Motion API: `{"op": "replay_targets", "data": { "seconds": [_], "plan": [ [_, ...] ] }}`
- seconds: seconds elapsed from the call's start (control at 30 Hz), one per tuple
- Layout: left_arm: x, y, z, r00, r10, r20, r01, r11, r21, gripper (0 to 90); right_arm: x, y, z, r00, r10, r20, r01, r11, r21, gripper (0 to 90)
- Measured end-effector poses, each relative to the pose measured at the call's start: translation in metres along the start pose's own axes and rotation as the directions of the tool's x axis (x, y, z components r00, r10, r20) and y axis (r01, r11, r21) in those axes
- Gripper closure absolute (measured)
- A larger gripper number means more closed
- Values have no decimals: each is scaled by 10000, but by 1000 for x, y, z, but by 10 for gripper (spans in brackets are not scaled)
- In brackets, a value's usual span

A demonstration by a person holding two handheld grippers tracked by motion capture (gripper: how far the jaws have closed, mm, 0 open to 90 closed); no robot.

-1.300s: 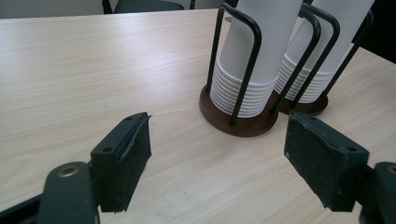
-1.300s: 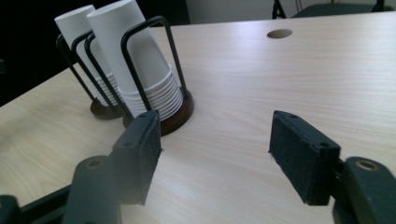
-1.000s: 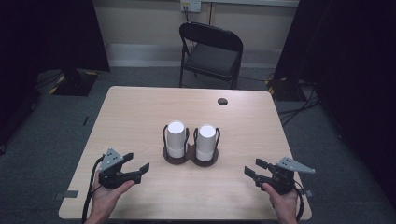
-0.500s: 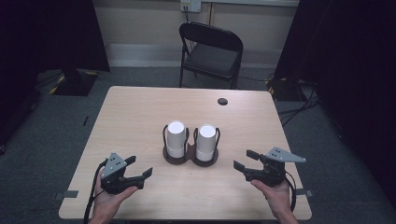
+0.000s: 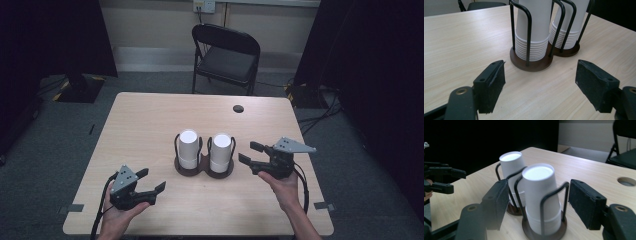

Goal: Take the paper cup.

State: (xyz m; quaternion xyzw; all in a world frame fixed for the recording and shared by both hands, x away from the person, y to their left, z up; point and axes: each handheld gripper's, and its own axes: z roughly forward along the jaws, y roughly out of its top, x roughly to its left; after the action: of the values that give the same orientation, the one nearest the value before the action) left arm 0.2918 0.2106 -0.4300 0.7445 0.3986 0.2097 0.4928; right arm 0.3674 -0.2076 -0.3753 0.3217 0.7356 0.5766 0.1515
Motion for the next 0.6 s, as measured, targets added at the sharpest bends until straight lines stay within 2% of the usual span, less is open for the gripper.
{"op": "replay_targets", "data": {
  "seconds": [0.1,0.17,0.37,0.47,0.6],
  "plan": [
    [0,0,1,9999,100,16,-100,9999,75,242,-1,5,10,10000,-48,-49,48,9999,-104,325],
    [-1,-1,3,9996,120,270,-125,9998,182,242,-6,7,19,9999,-85,-119,86,10000,47,321],
    [-3,-1,4,9995,110,293,-115,9998,164,242,-14,10,36,10000,-49,-53,50,9997,248,278],
    [-2,-1,3,9996,88,274,-91,9999,129,241,-15,11,43,9999,21,-105,-19,9998,203,271],
    [-2,-1,2,9997,167,187,-167,9998,45,242,-12,15,59,9997,-106,-197,112,9995,286,255]
  ]
}}
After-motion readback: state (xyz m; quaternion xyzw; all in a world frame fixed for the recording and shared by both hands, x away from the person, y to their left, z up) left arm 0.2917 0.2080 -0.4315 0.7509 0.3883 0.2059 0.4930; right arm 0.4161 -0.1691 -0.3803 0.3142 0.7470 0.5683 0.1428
